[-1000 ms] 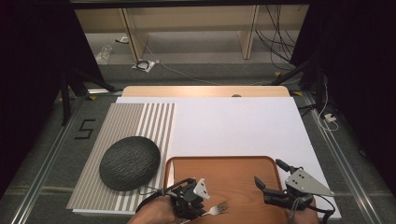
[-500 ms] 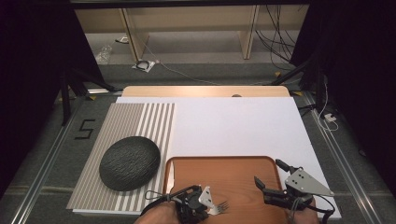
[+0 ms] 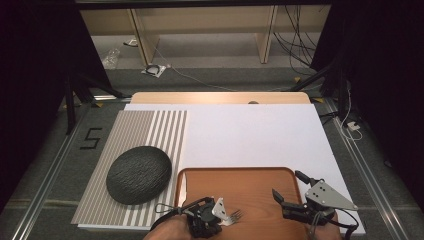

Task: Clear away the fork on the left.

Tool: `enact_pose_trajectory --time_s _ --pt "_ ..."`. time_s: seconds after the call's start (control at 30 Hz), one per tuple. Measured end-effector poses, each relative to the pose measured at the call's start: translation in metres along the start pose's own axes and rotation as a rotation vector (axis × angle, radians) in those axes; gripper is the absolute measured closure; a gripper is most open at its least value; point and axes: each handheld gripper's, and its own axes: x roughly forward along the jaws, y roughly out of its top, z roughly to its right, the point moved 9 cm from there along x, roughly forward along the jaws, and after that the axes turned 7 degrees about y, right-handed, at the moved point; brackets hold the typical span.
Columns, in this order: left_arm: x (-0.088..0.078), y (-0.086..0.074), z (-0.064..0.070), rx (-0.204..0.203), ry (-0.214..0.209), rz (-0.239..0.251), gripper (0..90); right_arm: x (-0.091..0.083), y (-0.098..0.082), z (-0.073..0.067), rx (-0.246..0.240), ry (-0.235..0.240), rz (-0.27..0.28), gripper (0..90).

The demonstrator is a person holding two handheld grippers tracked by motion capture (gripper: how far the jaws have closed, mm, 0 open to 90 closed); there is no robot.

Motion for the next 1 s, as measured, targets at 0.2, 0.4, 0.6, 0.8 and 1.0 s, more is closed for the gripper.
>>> enact_pose_trajectory --time_s 0.2,0.4,0.6,0.8,1.0 --pt "-0.001 -0.002 -0.009 -0.031 0.016 0.007 89.7 0.0 0.0 0.0 -0.001 0.0 -0.001 12.7" --pt "-0.003 -0.006 -0.02 -0.052 0.036 0.008 89.7 0.0 0.0 0.0 -0.002 0.0 -0.002 12.7" --pt "-0.004 -0.009 -0.026 -0.067 0.041 0.006 89.7 -0.001 0.0 0.0 -0.002 0.0 -0.002 12.8" --pt "-0.006 -0.012 -0.032 -0.083 0.053 0.005 89.7 -0.001 0.0 0.0 -0.003 0.0 -0.002 12.7" --pt "-0.008 -0.016 -0.04 -0.1 0.066 0.005 89.7 -0.001 0.0 0.0 -0.003 0.0 0.0 12.8"
